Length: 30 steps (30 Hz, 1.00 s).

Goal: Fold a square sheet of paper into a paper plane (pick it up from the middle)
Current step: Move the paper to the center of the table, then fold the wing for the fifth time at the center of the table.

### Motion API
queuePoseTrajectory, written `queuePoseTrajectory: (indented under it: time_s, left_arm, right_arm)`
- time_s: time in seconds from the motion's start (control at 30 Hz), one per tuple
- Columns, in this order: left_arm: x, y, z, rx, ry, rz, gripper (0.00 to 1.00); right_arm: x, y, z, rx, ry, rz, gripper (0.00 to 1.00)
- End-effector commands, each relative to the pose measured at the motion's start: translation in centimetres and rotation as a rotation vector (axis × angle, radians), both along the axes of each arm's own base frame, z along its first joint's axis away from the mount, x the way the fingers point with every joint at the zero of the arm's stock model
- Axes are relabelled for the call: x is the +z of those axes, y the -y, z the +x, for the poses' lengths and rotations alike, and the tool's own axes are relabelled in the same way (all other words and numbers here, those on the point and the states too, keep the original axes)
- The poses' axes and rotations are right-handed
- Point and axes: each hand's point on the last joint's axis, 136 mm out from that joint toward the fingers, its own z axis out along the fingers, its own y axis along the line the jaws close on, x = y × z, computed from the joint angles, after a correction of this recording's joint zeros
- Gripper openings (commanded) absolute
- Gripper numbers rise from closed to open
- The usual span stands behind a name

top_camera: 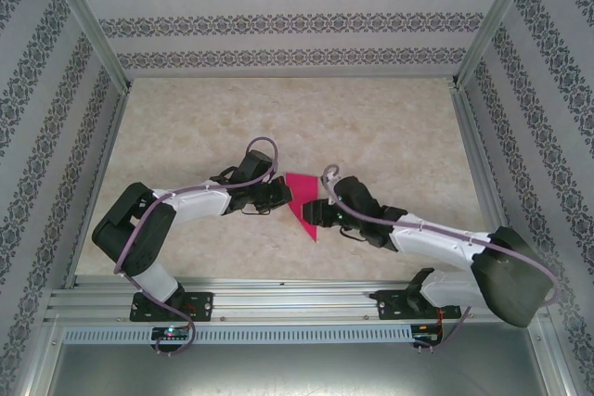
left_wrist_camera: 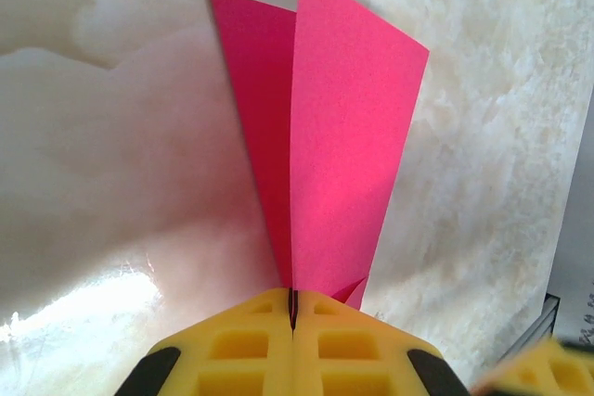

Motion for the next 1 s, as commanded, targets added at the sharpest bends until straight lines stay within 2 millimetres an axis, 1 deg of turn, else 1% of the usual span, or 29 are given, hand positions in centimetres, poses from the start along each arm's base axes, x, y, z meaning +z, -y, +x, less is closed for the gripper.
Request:
queuePoseTrajectory:
  time_s: [0.0,0.07,0.2,0.3,0.33,0.4,0.43,0.6,0.83,0.97]
  left_arm:
    - [-0.1,-1.0,0.0,0.05,-0.018,0.01,0.02]
    - [-0.2,-1.1,-0.1,0.053,-0.026,0.015,0.02]
    - [-0.1,-1.0,-0.1,0.049,-0.026,0.011,0.02]
    - [-0.2,-0.9,-0.1,0.044,-0.03,0.012,0.02]
    - [-0.1,-0.9,-0.1,0.041,-0.031,0.011,0.02]
    - [0.0,-0.7,-0.1,0.033,-0.031,0.005,0.02]
    - [0.1,-0.6,-0.2,0.032,-0.032,0.003,0.02]
    - [0.1,-0.7,-0.2,0.036,-0.035,0.002,0.02]
    - [0.3,-0.8,-0.4,0.036,-0.034,0.001,0.02]
    - [0.3,-0.9,-0.5,0.035,-0.036,0.001,0.02]
  right_arm:
    - [-1.7,1.5,0.3,0.02,0.248,-0.273,0.47]
    - [-2.1,0.9,-0.2,0.06,0.336,-0.362,0.47]
    - [-2.7,-1.5,-1.7,0.173,0.474,-0.451,0.51]
    - [-3.0,-1.9,-1.6,0.184,0.56,-0.566,0.53]
    - [-3.5,-1.9,-1.5,0.19,0.578,-0.615,0.53]
    - [-3.6,-1.7,-0.8,0.158,0.63,-0.715,0.53]
    - [-3.9,-1.9,-0.8,0.169,0.644,-0.745,0.53]
    - [-4.7,-2.4,-0.5,0.162,0.662,-0.778,0.52]
    - [-5.6,-2.5,-0.2,0.171,0.677,-0.817,0.44]
    - [-5.9,-2.2,0.2,0.156,0.694,-0.856,0.42]
